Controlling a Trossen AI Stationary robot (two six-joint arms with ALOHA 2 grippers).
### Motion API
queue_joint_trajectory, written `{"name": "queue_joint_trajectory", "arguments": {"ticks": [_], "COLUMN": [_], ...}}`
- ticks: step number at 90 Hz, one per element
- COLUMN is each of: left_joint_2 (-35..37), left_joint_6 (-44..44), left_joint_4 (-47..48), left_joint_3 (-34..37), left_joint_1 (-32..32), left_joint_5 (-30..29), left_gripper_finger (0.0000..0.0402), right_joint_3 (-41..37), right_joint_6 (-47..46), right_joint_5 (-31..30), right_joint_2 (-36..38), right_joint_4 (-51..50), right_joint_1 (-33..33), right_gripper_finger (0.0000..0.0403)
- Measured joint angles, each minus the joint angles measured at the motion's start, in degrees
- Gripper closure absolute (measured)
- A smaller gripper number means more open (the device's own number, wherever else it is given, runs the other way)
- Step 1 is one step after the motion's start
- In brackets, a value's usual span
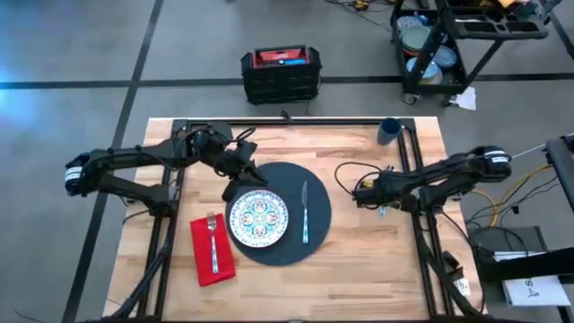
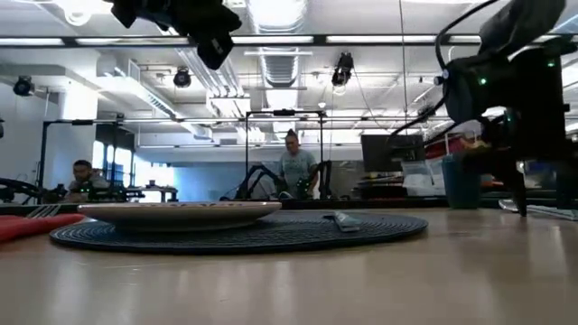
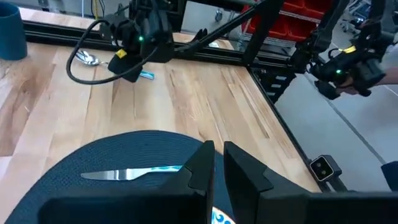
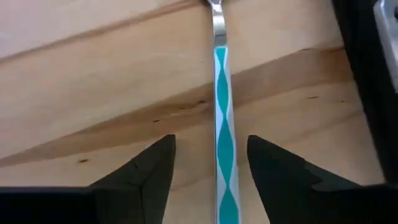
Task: Set table place
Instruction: Put the blue spoon on the black placemat
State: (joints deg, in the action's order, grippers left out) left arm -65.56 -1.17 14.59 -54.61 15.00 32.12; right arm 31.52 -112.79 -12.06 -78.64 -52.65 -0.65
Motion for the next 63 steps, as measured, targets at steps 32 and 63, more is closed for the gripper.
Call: {"name": "queue_joint_trajectory", "arguments": {"ticks": [32,63], "left_joint_2": [0.02,0.02], "left_joint_6": [0.65,0.44], "left_joint_4": [1.47,1.48], "left_joint_3": [0.0,0.0], "left_joint_1": [-0.02,0.0], "left_joint_5": [0.0,0.0], "left_gripper_finger": [0.0381,0.0381], "right_joint_3": [-0.46,12.71], "right_joint_6": [-0.96,8.1], "right_joint_5": [-1.65,-6.61], "right_joint_2": [-0.11,-0.8], "right_joint_4": [1.96,1.88], "right_joint_1": [0.22,-4.37], "right_gripper_finger": [0.0383,0.0384]}}
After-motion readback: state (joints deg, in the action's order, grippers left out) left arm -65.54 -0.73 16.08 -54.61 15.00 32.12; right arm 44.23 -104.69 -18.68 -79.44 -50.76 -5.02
